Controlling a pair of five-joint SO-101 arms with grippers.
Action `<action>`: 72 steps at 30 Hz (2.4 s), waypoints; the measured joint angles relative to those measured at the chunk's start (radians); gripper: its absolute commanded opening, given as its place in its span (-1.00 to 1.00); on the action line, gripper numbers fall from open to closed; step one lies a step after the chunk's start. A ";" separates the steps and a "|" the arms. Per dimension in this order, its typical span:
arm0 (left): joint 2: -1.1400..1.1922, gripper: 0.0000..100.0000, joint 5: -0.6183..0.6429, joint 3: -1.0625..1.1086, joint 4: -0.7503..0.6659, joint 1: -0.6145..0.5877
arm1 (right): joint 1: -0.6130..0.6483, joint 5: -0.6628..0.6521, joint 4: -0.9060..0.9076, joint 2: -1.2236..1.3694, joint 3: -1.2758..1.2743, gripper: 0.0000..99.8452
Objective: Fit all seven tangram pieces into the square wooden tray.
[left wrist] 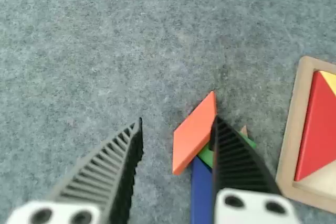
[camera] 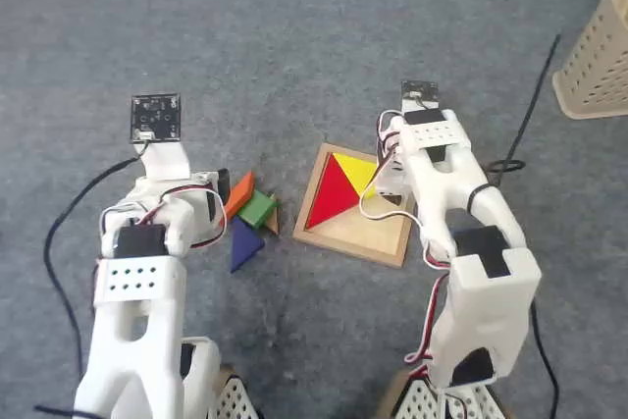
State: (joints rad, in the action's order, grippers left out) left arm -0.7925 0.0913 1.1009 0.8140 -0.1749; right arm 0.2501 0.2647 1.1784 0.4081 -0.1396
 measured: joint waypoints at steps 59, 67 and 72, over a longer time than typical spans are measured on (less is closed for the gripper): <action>0.279 -0.60 -0.163 -0.172 0.091 0.052 | -0.084 -0.345 0.069 -0.439 -0.319 -0.70; 0.735 -0.60 -0.325 -0.482 0.213 0.052 | -0.295 -0.526 -0.048 -0.729 -0.732 -0.70; 0.934 -0.60 -0.385 -0.641 0.256 0.052 | -0.390 -0.641 -0.135 -0.841 -0.945 -0.70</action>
State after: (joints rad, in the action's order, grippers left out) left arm 0.1419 -0.2938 0.4595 1.0702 -0.1227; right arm -0.1396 -0.3767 1.0434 -0.4327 -1.0848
